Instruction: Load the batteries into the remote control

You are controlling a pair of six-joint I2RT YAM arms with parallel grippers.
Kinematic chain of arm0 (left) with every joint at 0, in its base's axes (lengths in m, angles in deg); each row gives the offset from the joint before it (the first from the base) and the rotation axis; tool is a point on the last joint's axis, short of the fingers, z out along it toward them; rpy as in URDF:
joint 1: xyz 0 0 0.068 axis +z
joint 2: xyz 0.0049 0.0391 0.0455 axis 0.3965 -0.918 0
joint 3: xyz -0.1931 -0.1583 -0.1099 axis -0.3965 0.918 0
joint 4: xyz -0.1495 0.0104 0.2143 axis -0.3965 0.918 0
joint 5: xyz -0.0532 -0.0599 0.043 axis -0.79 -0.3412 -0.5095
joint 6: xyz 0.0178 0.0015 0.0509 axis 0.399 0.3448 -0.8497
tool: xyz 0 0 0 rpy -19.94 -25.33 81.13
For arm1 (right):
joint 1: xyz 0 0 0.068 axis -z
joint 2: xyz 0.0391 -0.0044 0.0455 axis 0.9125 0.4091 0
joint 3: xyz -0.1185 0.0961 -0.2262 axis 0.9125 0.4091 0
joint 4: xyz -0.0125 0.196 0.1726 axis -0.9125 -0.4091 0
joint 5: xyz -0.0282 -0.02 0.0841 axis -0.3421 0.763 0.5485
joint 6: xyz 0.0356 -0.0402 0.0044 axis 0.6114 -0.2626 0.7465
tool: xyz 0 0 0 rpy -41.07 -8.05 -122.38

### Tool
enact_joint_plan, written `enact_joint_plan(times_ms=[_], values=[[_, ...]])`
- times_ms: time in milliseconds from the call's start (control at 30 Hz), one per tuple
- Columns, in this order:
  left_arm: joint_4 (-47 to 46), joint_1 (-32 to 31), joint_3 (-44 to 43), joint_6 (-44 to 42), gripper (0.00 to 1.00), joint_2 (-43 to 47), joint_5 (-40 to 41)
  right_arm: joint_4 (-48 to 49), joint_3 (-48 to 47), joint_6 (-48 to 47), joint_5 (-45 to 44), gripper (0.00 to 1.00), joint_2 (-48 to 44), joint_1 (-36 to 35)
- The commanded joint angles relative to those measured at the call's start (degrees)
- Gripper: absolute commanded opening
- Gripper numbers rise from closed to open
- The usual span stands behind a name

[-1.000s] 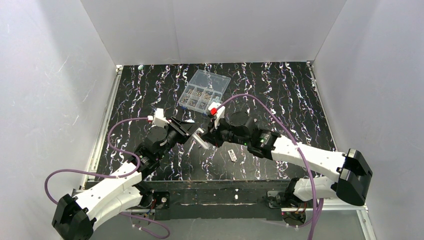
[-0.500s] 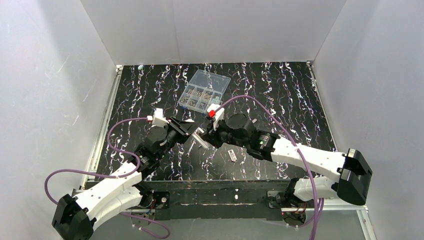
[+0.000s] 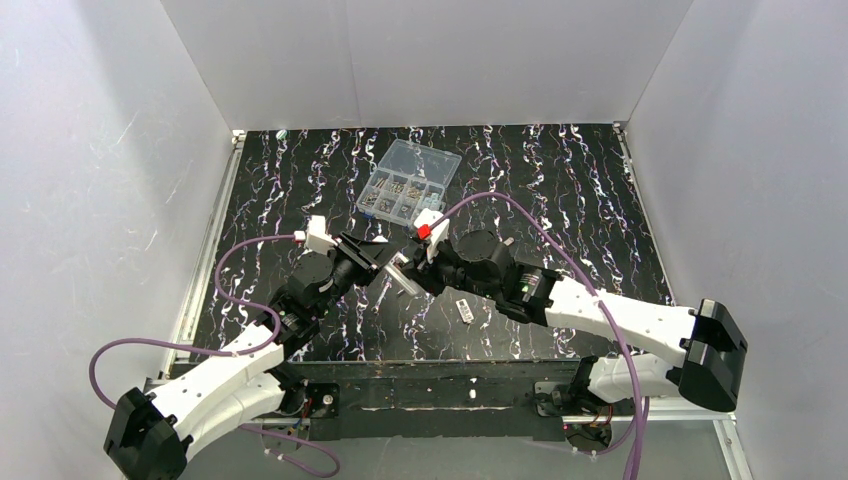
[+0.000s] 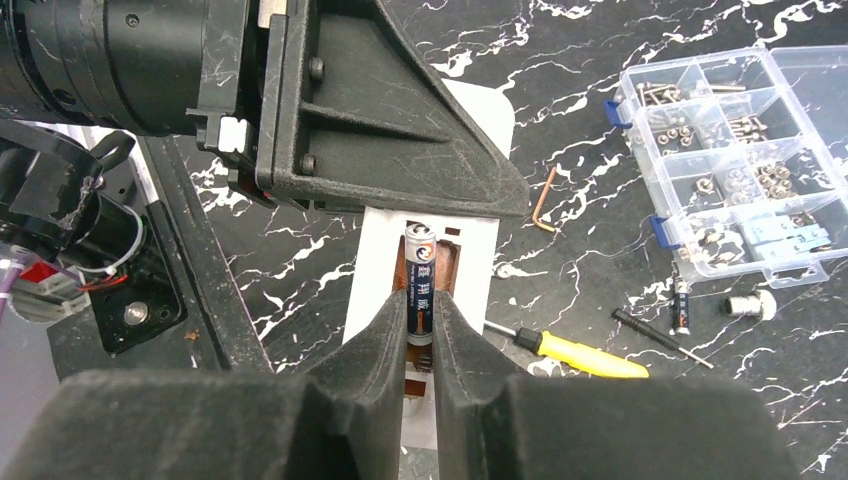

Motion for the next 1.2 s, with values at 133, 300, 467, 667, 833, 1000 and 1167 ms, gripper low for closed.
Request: enact_joint_plan(times_ms=[133, 300, 467, 667, 833, 1000, 1167], values=[[-5.78, -0.26, -0.01, 0.81, 0.0, 0.02, -0.59, 2.99, 0.24, -2.18, -3.27, 0.26, -1.94, -0.46], [-6.05, -0.32, 0.08, 0.91, 0.0, 0.03, -0.57, 2.64, 0.37, -2.48, -3.57, 0.29, -2.12, -0.72], [-6.07, -0.3, 0.32, 1.02, 0.0, 0.1, -0.54, 2.71, 0.59, -2.96, -3.68, 0.3, -2.61, -0.85], [-6.4, -0.24, 0.47, 1.1, 0.0, 0.0, -0.58, 2.68, 0.69, -3.44, -3.83, 0.31, -2.99, -0.92], [-6.66, -0.29, 0.68, 1.17, 0.0, -0.03, -0.59, 2.68, 0.89, -3.64, -3.57, 0.31, -3.02, -0.96], [-6.73, -0.34, 0.77, 1.21, 0.0, -0.09, -0.76, 2.77, 0.93, -3.64, -3.16, 0.37, -3.49, -1.03], [-6.93, -0.27, 0.8, 1.21, 0.0, -0.37, -0.92, 2.86, 0.94, -3.64, -3.37, 0.4, -4.26, -1.03]])
